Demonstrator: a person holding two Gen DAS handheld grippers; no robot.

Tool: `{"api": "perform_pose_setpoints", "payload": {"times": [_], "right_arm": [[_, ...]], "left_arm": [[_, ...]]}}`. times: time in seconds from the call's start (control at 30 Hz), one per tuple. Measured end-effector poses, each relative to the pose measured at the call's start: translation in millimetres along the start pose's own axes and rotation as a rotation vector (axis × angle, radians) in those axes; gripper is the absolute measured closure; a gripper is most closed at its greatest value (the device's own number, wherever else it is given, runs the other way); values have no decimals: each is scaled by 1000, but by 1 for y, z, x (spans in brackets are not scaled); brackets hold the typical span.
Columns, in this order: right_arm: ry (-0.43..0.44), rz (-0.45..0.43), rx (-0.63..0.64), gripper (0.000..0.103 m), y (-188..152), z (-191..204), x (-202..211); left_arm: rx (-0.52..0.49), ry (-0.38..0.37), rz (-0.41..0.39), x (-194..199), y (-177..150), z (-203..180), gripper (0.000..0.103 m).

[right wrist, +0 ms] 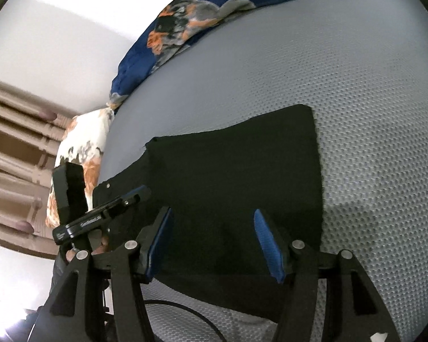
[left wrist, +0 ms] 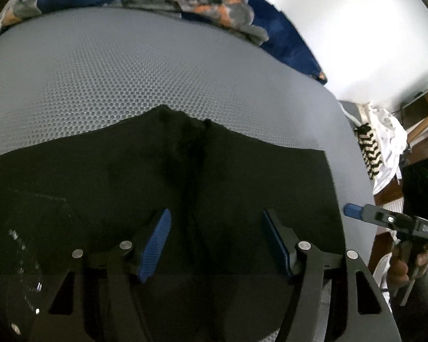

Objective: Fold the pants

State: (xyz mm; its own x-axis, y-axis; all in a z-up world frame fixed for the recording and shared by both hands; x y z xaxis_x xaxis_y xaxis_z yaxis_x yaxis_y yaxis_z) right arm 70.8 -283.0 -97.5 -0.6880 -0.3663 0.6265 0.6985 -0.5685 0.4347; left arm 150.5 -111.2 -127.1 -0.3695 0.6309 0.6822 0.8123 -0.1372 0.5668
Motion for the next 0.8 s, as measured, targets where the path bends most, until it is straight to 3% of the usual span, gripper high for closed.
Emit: {"api": "perform_pose_setpoints", "payload": {"times": [0.3,0.43,0.53,0.67,0.8], "right_arm": [[18,-13,-69,42,-1,-16,2],[23,0,-73,42,-9,-18,-1],[18,4,-72,42,-13,-17,-5],[0,1,-43,42,-16,-14,-5],[-38,-17,26,42,-16,-10,-3]], "left_arm": [[-17,-75,74,-12,-15,-11,42],[17,-105,86,-11,-23,-13,59],[50,-92,93,-15,-25,-8,91],[51,-62,54,-12,-25,-7,100],[31,-53,18,1,-29,-11,100]]}}
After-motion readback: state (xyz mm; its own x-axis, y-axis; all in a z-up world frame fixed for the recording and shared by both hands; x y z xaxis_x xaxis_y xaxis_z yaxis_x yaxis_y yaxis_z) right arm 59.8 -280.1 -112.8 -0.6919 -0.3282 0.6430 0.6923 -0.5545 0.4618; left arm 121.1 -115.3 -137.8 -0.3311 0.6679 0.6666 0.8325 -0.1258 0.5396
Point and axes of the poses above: each gripper's, at about its wrist camera, not at the fingertips, and x roughly against the way its jaws point, z to its left, y to its top, the point moved 9 cm from there along -x, roughly the way its jaws point, and after that the axes turned 15 degrees about -z, right-handed, at the moved point
